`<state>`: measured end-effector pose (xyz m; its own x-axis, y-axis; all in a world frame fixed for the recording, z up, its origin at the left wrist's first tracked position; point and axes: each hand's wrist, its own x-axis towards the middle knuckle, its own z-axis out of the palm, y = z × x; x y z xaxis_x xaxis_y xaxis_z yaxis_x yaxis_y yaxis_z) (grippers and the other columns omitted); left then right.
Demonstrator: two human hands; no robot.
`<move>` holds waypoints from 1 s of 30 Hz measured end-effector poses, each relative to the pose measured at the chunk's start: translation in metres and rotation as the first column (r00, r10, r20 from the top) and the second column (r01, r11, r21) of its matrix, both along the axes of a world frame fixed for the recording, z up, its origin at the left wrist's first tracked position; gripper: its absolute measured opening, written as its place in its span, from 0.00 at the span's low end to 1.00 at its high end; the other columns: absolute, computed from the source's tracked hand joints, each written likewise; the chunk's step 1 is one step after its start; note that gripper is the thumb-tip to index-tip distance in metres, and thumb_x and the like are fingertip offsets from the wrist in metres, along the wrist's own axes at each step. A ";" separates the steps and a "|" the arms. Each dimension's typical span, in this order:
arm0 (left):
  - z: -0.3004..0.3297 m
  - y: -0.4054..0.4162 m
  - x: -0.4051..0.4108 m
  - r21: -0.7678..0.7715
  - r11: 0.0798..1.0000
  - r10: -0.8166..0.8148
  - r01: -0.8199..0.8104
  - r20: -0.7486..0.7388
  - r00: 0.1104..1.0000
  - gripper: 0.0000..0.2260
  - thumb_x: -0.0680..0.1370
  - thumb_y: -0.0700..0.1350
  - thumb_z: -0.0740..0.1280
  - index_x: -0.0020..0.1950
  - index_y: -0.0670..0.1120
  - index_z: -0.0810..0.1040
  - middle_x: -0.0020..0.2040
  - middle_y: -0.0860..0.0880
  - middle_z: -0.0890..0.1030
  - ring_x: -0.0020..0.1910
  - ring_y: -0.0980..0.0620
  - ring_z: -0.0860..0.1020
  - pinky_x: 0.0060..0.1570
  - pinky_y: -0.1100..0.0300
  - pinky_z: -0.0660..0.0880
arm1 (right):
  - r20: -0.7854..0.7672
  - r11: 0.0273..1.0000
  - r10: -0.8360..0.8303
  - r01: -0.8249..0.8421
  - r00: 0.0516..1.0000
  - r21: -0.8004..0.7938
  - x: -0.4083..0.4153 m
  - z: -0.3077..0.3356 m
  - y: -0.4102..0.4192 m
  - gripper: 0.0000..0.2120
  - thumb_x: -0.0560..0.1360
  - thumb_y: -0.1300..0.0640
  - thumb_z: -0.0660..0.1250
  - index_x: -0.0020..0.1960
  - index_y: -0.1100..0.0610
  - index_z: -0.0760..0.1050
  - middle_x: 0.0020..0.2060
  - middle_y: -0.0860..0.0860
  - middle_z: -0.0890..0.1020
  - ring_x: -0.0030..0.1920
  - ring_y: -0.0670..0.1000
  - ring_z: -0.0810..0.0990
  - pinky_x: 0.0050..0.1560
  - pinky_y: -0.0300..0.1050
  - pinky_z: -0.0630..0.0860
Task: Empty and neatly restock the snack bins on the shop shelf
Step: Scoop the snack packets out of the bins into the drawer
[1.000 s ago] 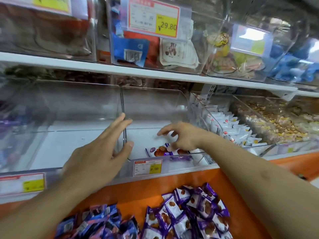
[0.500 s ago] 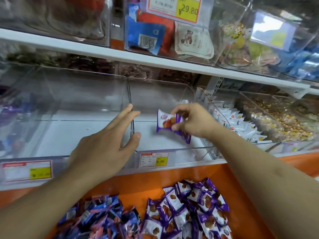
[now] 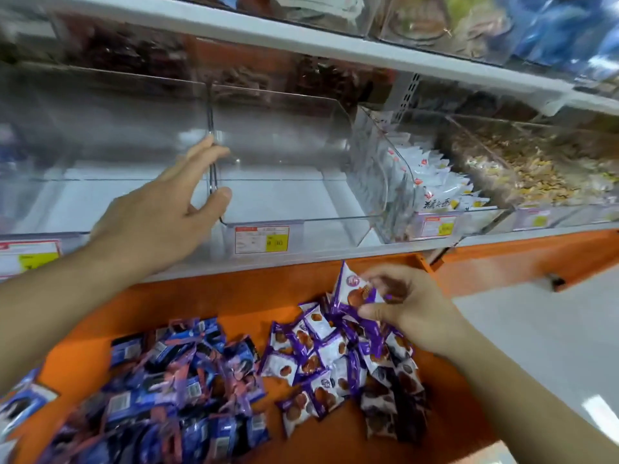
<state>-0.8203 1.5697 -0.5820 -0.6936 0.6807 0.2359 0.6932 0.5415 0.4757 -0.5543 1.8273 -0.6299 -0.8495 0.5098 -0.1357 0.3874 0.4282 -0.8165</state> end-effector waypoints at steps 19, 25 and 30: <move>-0.003 0.000 -0.008 0.035 0.997 -0.067 0.064 0.072 0.995 0.29 0.84 0.64 0.58 0.83 0.66 0.51 0.83 0.67 0.49 0.69 0.54 0.76 0.69 0.47 0.72 | 0.316 0.944 0.142 -0.224 0.938 0.243 0.013 -0.039 -0.018 0.27 0.77 0.50 0.76 0.74 0.37 0.73 0.66 0.39 0.76 0.54 0.39 0.77 0.54 0.34 0.73; 0.028 -0.041 0.009 0.065 0.990 -0.126 0.124 0.022 0.992 0.34 0.82 0.64 0.61 0.84 0.63 0.49 0.84 0.62 0.47 0.83 0.58 0.51 0.81 0.49 0.56 | 0.220 0.916 0.249 -0.303 0.943 0.263 -0.002 0.041 -0.062 0.24 0.76 0.47 0.77 0.67 0.28 0.75 0.61 0.33 0.79 0.60 0.35 0.78 0.59 0.41 0.80; 0.044 -0.123 0.043 0.015 0.995 -0.097 0.095 0.106 0.990 0.29 0.84 0.63 0.59 0.83 0.63 0.56 0.82 0.68 0.47 0.81 0.64 0.50 0.81 0.52 0.58 | 0.136 0.891 0.355 -0.379 0.925 0.249 -0.033 0.085 -0.122 0.23 0.74 0.48 0.79 0.62 0.26 0.77 0.56 0.32 0.81 0.59 0.37 0.80 0.57 0.41 0.81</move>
